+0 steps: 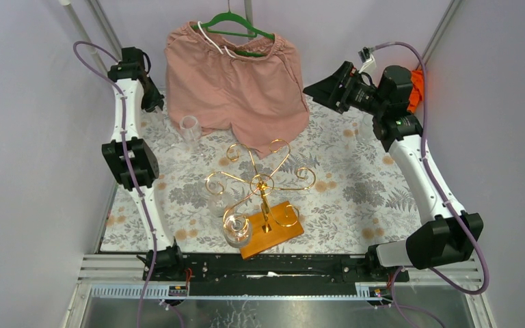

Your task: Take the wine glass off the wine glass rack

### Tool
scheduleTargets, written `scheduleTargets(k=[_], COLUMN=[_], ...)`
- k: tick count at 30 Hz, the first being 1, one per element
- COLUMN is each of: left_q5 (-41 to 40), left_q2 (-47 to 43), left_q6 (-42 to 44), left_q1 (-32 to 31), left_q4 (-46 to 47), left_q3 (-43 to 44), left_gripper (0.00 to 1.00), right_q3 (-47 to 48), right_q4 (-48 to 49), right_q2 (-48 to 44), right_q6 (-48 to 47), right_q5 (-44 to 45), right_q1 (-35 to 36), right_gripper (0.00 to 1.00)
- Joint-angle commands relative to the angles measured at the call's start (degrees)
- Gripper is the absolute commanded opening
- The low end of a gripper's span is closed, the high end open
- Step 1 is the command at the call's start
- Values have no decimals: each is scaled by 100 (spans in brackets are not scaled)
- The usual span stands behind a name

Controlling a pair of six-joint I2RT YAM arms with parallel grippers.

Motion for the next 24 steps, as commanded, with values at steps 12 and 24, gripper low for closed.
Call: scheduleTargets(k=[12,24], left_q5=[136,6], left_q2=[-21,-610], left_q6=[166,113], left_q1=[4,8], left_q4=[-214,-219], left_q3=[339,618], left_gripper=[34,42], right_q3=[-246,-355], right_q4=[771,987], right_q2=[67,93], right_q6=[393,567], right_q5=[-351,-457], right_q1=[-23,-20], right_gripper=[100,100])
